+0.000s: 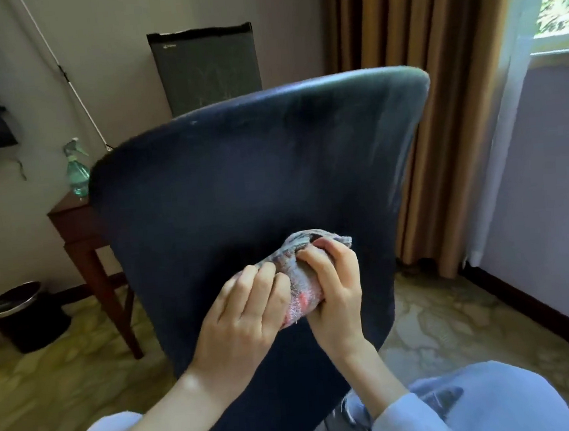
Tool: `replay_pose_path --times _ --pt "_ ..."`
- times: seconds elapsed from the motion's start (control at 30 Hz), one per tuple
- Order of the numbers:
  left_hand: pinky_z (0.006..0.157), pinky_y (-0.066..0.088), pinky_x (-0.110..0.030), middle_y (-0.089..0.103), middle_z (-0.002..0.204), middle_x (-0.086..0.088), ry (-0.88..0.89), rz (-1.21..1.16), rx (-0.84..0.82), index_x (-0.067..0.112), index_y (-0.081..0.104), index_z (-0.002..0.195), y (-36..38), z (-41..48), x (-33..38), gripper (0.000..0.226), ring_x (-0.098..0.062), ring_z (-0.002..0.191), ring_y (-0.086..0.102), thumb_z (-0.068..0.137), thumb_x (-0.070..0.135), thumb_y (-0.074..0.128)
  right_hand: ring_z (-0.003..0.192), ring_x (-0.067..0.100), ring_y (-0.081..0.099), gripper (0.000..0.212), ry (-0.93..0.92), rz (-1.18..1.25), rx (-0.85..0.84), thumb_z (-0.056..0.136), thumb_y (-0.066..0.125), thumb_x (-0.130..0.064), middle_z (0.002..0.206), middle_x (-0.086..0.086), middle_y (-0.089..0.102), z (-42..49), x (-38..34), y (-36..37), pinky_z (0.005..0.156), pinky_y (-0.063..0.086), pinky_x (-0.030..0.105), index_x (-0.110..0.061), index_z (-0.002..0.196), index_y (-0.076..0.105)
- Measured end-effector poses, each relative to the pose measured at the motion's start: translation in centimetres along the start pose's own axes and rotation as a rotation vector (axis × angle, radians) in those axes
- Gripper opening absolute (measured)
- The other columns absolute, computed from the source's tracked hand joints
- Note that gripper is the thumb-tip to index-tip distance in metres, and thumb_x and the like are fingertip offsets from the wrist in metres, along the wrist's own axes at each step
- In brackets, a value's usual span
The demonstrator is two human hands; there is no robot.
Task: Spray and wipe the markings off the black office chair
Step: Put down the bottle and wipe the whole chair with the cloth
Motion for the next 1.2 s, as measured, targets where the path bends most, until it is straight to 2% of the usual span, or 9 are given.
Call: replay_pose_path --times 0.13,0.27,0.47,0.63,0.77,0.87,1.0,1.1,1.2 --pt "0.095 0.042 -0.037 0.052 0.117 -0.012 -0.035 -0.053 -0.033 0.008 0.054 0.113 0.8 -4.2 0.2 0.018 -0.026 0.104 0.053 0.099 0.002 0.045 0.115 0.026 0.046 0.05 -0.007 -0.079 -0.106 0.073 0.072 0.004 0.124 0.007 0.046 -4.3 0.1 1.2 0.106 0.035 0.029 -0.018 0.114 0.056" --pt "0.088 0.046 -0.034 0.066 0.109 -0.011 -0.056 -0.098 -0.053 0.009 0.055 0.112 0.3 -4.9 -1.3 0.017 -0.024 0.102 0.055 0.097 0.003 0.048 0.113 0.031 0.047 0.037 -0.074 -0.096 -0.15 0.081 0.059 -0.002 0.123 0.011 0.048 -4.2 -1.2 1.5 0.105 0.036 0.033 -0.016 0.115 0.058" --pt "0.083 0.05 -0.037 0.067 0.108 -0.01 -0.115 -0.114 0.13 0.006 0.067 0.107 -3.9 4.5 -5.9 0.025 -0.026 0.1 0.057 0.098 0.0 0.045 0.109 0.039 0.051 0.037 -0.177 -0.139 0.037 0.075 0.063 0.009 0.114 0.025 0.057 6.6 -6.4 -1.3 0.102 0.037 0.036 -0.004 0.11 0.067" --pt "0.085 0.051 -0.036 0.067 0.107 -0.013 -0.163 -0.138 0.248 0.003 0.068 0.106 -5.8 9.6 -8.1 0.024 -0.025 0.102 0.051 0.094 0.0 0.047 0.108 0.038 0.054 0.029 -0.277 -0.211 0.097 0.083 0.069 -0.004 0.116 0.023 0.058 12.5 -9.2 -3.1 0.1 0.038 0.033 -0.004 0.111 0.069" --pt "0.078 0.054 -0.035 0.069 0.102 -0.008 -0.098 -0.112 0.214 0.006 0.071 0.1 -3.2 6.0 -5.9 0.023 -0.025 0.092 0.063 0.093 -0.005 0.053 0.108 0.036 0.052 0.04 -0.249 -0.229 -0.001 0.074 0.071 0.007 0.116 0.022 0.058 8.2 -5.7 -2.0 0.102 0.036 0.03 -0.004 0.113 0.068" --pt "0.078 0.053 -0.035 0.068 0.103 -0.008 -0.043 -0.155 0.116 0.007 0.068 0.103 -0.1 2.2 -3.1 0.022 -0.024 0.094 0.059 0.092 -0.006 0.053 0.112 0.035 0.051 0.047 -0.136 -0.197 -0.112 0.07 0.074 0.008 0.119 0.018 0.057 2.7 -1.7 -1.0 0.104 0.036 0.033 -0.005 0.115 0.065" --pt "0.079 0.053 -0.033 0.068 0.1 -0.009 0.048 -0.197 -0.026 0.007 0.069 0.1 2.9 -1.4 1.0 0.025 -0.024 0.09 0.063 0.091 -0.007 0.05 0.113 0.021 0.049 0.061 -0.003 -0.191 -0.265 0.066 0.079 0.004 0.123 0.003 0.052 -3.7 2.1 -1.0 0.095 0.044 0.041 -0.018 0.118 0.057" --pt "0.076 0.054 -0.033 0.068 0.096 -0.008 0.057 -0.212 -0.031 0.007 0.07 0.096 3.5 0.5 2.1 0.026 -0.024 0.087 0.065 0.089 -0.007 0.05 0.111 0.021 0.049 0.054 0.003 -0.177 -0.239 0.071 0.076 -0.002 0.123 -0.003 0.046 -1.9 3.0 -2.3 0.1 0.037 0.024 -0.021 0.118 0.055" --pt "0.075 0.054 -0.033 0.067 0.094 -0.006 0.024 -0.194 0.071 0.008 0.07 0.095 3.0 6.7 2.0 0.025 -0.023 0.085 0.065 0.09 -0.006 0.049 0.111 0.029 0.052 0.042 -0.034 -0.167 -0.101 0.076 0.072 0.002 0.121 0.008 0.053 4.5 3.7 -4.8 0.099 0.043 0.037 -0.011 0.114 0.062"
Point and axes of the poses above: each hand's wrist, its own z-axis towards the middle knuckle, its own y-axis out of the palm, x = y × z, the point moved 6 cm from there along z, towards the middle knuckle
